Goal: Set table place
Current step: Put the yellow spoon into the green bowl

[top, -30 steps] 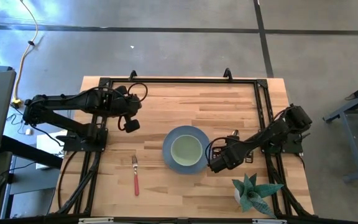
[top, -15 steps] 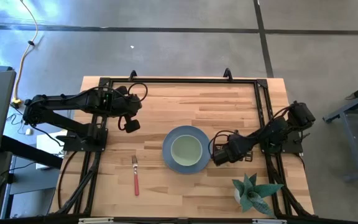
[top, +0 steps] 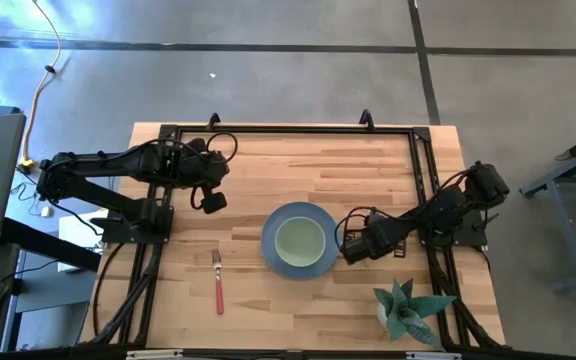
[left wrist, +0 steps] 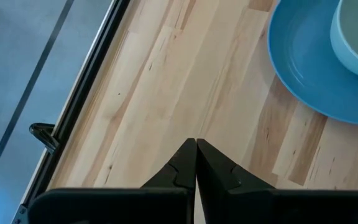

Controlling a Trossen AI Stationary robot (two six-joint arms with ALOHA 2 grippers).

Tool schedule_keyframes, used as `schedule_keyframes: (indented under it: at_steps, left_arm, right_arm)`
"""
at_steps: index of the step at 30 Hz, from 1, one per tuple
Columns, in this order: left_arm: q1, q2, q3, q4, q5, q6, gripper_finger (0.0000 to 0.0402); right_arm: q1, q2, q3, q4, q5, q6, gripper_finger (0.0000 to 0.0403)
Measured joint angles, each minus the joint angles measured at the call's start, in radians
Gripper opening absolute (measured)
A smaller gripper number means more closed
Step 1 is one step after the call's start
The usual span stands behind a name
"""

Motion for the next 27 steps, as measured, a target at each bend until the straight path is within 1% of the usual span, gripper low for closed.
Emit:
schedule_keyframes:
  at_steps: [1, 5, 8, 12, 16, 19, 22, 27]
  left_arm:
    - [0.0, 0.0, 0.0, 0.0, 0.0, 0.0, 0.0]
    - [0.0, 0.0, 0.0, 0.0, 0.0, 0.0, 0.0]
    - [0.0, 0.0, 0.0, 0.0, 0.0, 0.0, 0.0]
    - [0.0, 0.0, 0.0, 0.0, 0.001, 0.0, 0.0]
    - [0.0, 0.0, 0.0, -0.003, 0.009, 0.0, 0.0]
    - [0.0, 0.0, 0.0, -0.005, 0.022, 0.0, 0.0]
    - [0.0, 0.0, 0.0, -0.005, 0.027, 0.0, 0.0]
    - [0.0, 0.0, 0.0, -0.005, 0.027, 0.0, 0.0]
  right_arm:
    - [0.0, -0.005, 0.002, -0.003, 0.0, -0.01, 0.0014]
    - [0.0, -0.009, 0.029, -0.031, 0.003, -0.046, 0.0013]
    - [0.0, -0.013, 0.045, -0.089, 0.018, -0.058, 0.0013]
    - [0.0, -0.039, 0.072, -0.096, 0.032, -0.074, 0.0013]
    - [0.0, -0.07, 0.109, -0.16, 0.038, -0.105, 0.0013]
    - [0.0, -0.092, 0.168, -0.253, 0.04, -0.137, 0.0013]
    - [0.0, -0.116, 0.25, -0.335, 0.041, -0.215, 0.0013]
    - [0.0, -0.141, 0.451, -0.478, 0.028, -0.368, 0.0013]
